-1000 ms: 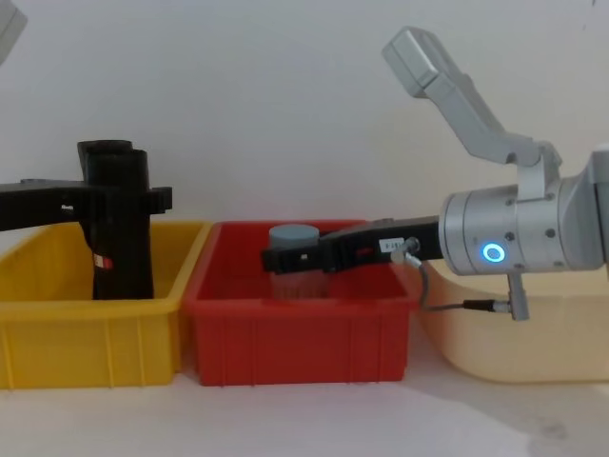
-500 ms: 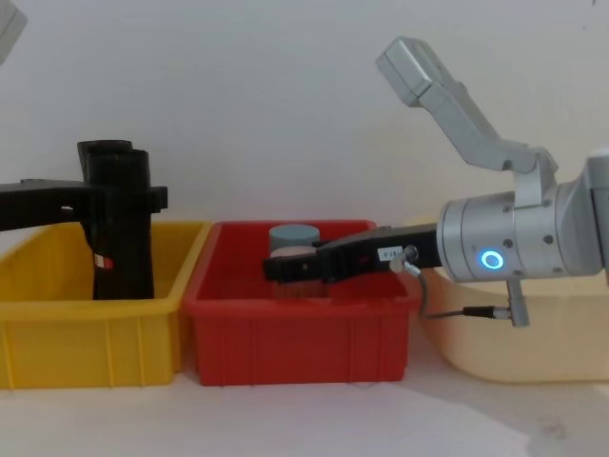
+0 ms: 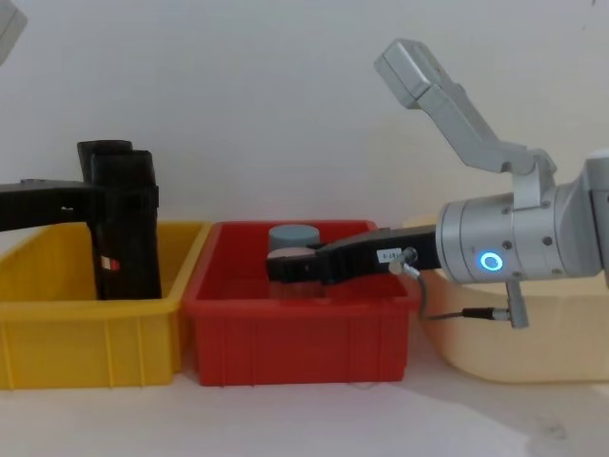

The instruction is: Pick up the garbage bag with the one hand and transfer it to the other hand.

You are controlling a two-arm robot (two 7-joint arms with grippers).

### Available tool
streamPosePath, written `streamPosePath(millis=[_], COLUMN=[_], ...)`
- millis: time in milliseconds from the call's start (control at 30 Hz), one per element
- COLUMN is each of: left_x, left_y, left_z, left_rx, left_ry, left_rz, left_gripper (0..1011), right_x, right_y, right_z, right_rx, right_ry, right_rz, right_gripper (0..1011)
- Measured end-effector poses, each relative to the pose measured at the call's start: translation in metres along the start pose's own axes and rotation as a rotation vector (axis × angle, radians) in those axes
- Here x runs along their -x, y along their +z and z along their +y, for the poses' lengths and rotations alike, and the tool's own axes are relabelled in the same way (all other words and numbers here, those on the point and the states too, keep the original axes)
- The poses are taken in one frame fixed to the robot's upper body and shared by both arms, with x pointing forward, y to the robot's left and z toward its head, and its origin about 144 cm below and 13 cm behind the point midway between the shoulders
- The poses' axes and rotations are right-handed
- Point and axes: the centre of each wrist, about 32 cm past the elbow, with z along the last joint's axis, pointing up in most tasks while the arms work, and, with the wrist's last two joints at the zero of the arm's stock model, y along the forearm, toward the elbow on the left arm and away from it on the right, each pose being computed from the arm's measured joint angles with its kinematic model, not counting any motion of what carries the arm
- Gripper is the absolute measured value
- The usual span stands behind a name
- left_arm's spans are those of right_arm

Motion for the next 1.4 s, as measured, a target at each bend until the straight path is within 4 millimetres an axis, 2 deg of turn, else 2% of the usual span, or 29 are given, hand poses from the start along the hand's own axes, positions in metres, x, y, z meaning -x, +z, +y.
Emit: streamPosePath(millis=[333, 533, 833, 1067, 1267, 1300, 1400], left_x=[0.0, 0.003, 0.013, 0.023, 0.036, 0.036, 0.044], left_y=[0.002, 0.015, 0.051, 0.086, 0.117, 0.117, 0.13], left_z=[0.0, -0.003, -0.011, -0.022, -0.039, -0.039, -0.053], left_rx=[0.006, 0.046, 0.145, 0.237, 0.315, 0.315, 0.346], left_ry=[-0.004, -0.024, -0.08, -0.151, -0.241, -0.241, -0.296], left_rz=[-0.008, -0.032, -0.073, -0.097, -0.109, -0.109, -0.109], left_gripper=[498, 498, 498, 498, 498, 498, 498], right_x=[0.0, 0.001, 0.0, -0.002, -0.004, -0.004, -0.004], right_y=[0.001, 0.01, 0.034, 0.056, 0.067, 0.068, 0.07], right_z=[-0.001, -0.006, -0.024, -0.048, -0.071, -0.074, -0.085], right_rx=[-0.006, -0.052, -0.156, -0.231, -0.267, -0.27, -0.274], right_ry=[0.002, 0.002, -0.016, -0.071, -0.139, -0.148, -0.188], right_rz=[-0.002, -0.012, -0.057, -0.117, -0.162, -0.166, -0.181], right_gripper=[651, 650, 650, 651, 651, 651, 651])
